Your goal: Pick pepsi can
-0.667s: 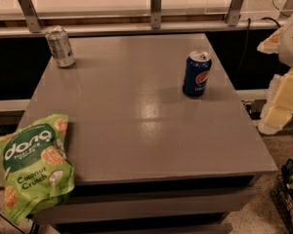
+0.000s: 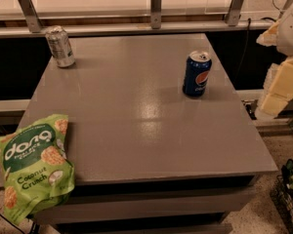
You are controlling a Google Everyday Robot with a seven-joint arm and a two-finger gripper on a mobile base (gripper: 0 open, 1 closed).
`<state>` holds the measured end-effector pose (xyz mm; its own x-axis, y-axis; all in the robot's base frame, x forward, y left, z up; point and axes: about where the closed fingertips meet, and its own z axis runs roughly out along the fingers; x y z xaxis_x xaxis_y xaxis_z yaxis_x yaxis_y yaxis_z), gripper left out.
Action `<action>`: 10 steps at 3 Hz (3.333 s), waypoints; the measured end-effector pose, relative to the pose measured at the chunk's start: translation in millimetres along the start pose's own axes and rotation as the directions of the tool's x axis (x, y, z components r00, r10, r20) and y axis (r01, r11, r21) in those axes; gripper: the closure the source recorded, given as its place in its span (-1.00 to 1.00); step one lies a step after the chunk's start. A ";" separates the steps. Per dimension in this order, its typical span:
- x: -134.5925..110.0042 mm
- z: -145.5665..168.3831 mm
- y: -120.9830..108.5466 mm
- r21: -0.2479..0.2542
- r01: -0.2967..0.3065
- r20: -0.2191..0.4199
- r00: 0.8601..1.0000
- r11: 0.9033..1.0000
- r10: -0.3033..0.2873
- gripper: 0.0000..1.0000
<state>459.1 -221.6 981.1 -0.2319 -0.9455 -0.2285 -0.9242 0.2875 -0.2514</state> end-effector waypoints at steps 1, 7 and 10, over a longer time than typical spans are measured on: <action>-7.6 9.6 -40.4 0.007 -0.012 0.104 0.995 1.000 0.011 -1.00; -87.7 120.4 -95.5 -0.136 -0.068 0.544 0.828 0.988 0.132 -0.65; -107.8 112.8 -94.3 -0.181 -0.010 0.576 0.809 0.983 0.115 0.73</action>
Offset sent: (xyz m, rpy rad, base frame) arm 0.1242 0.0065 -0.0082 0.4469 -0.1374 -0.0123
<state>605.5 -129.5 923.3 -0.1188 -0.6443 -0.7555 -0.9614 0.2650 -0.0747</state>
